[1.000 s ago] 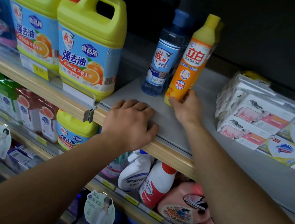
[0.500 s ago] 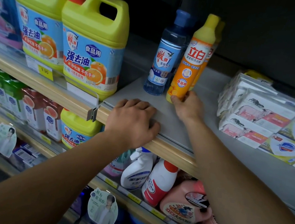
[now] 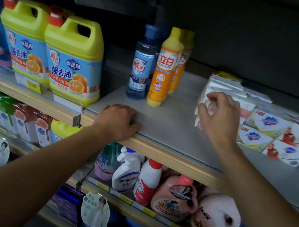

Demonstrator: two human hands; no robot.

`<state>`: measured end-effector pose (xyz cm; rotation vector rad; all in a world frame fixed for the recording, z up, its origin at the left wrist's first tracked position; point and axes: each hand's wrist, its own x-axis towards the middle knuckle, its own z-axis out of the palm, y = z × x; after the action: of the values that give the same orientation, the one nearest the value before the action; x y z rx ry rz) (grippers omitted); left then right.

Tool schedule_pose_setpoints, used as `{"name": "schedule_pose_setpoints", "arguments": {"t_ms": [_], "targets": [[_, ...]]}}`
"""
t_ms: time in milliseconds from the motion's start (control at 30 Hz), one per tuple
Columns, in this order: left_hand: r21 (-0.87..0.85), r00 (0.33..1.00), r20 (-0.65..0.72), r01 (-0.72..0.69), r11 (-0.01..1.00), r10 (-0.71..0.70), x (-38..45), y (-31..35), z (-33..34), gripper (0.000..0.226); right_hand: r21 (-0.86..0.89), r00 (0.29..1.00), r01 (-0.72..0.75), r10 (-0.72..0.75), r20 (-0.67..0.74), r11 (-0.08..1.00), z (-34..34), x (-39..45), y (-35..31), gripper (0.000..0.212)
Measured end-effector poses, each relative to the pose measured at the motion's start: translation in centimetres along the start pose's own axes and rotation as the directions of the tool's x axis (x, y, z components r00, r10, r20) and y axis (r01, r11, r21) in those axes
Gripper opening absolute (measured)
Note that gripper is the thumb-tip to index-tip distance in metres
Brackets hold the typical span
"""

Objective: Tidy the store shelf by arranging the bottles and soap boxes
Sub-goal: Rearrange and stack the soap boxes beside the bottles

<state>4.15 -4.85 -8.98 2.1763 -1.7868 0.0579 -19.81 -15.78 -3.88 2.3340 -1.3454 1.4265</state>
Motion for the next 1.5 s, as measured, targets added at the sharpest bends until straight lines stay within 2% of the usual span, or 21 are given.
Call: {"name": "schedule_pose_setpoints", "arguments": {"t_ms": [100, 267, 433, 567, 633, 733, 800, 900, 967, 1067, 1200, 1267, 1333, 1433, 1500], "targets": [[-0.059, 1.0, 0.013, -0.024, 0.998, 0.025, 0.3, 2.3, 0.1, 0.047, -0.189, 0.999, 0.0, -0.01, -0.05, 0.982, -2.4, 1.2, 2.9, 0.041], [-0.123, 0.995, 0.009, -0.096, 0.988, 0.098, 1.7, 6.6, 1.2, 0.054, -0.356, 0.992, -0.011, 0.054, 0.113, 0.934, -2.6, 1.4, 6.3, 0.069], [-0.24, 0.99, -0.001, -0.136, 0.961, 0.139, 3.9, 9.8, 2.0, 0.052, -0.436, 0.994, -0.008, 0.055, 0.095, 0.9, -1.6, 1.9, 7.6, 0.076], [-0.205, 0.987, -0.019, -0.16, 0.966, 0.159, 4.8, 10.6, 2.8, 0.058, -0.424, 0.999, 0.022, -0.002, 0.048, 0.905, -1.9, 2.6, 7.8, 0.073], [-0.241, 0.987, -0.021, -0.161, 0.957, 0.161, 4.8, 10.2, 2.9, 0.064, -0.361, 1.0, 0.027, -0.02, 0.024, 0.932, -2.1, 2.8, 7.6, 0.07], [-0.388, 0.992, -0.028, -0.122, 0.913, 0.121, 4.8, 9.7, 2.8, 0.056, -0.162, 0.999, 0.041, -0.035, 0.038, 0.986, -2.7, 2.5, 7.0, 0.055], [-0.528, 0.995, -0.013, -0.094, 0.844, 0.103, 4.7, 9.8, 2.5, 0.058, -0.062, 0.996, 0.094, -0.094, 0.0, 0.994, -3.3, 1.6, 6.4, 0.046], [-0.717, 0.994, -0.052, -0.105, 0.69, 0.098, 4.2, 10.1, 1.9, 0.055, 0.075, 0.983, 0.174, -0.169, -0.07, 0.982, -3.7, -0.1, 5.2, 0.039], [-0.813, 0.989, -0.087, -0.139, 0.565, 0.119, 3.6, 9.9, 1.4, 0.051, 0.241, 0.995, 0.097, -0.097, -0.012, 0.966, -3.5, -0.9, 4.2, 0.039], [-0.901, 0.978, -0.105, -0.169, 0.4, 0.177, 3.1, 9.4, 0.9, 0.041, 0.448, 0.985, -0.119, 0.047, 0.167, 0.886, -2.2, -2.1, 2.7, 0.042], [-0.956, 0.988, -0.023, -0.065, 0.285, 0.15, 3.3, 8.4, 1.3, 0.025, 0.558, 0.931, -0.345, 0.198, 0.307, 0.755, -0.1, -3.8, 1.8, 0.038], [-0.964, 0.995, -0.001, -0.028, 0.263, 0.103, 3.8, 7.8, 1.6, 0.025, 0.61, 0.909, -0.396, 0.199, 0.367, 0.687, 0.2, -4.3, 1.9, 0.045], [-0.978, 0.999, 0.025, 0.02, 0.208, 0.021, 4.1, 7.5, 1.8, 0.035, 0.664, 0.887, -0.41, 0.103, 0.451, 0.626, 0.3, -4.6, 2.1, 0.066], [-0.991, 0.996, 0.069, 0.075, 0.113, -0.056, 4.5, 7.1, 1.6, 0.054, 0.652, 0.87, -0.384, 0.019, 0.493, 0.654, 0.5, -4.9, 2.7, 0.076], [-0.996, 0.998, 0.058, 0.061, 0.071, -0.035, 4.7, 7.0, 1.6, 0.043, 0.626, 0.875, -0.401, 0.077, 0.478, 0.668, 0.6, -4.7, 2.8, 0.069]]}}
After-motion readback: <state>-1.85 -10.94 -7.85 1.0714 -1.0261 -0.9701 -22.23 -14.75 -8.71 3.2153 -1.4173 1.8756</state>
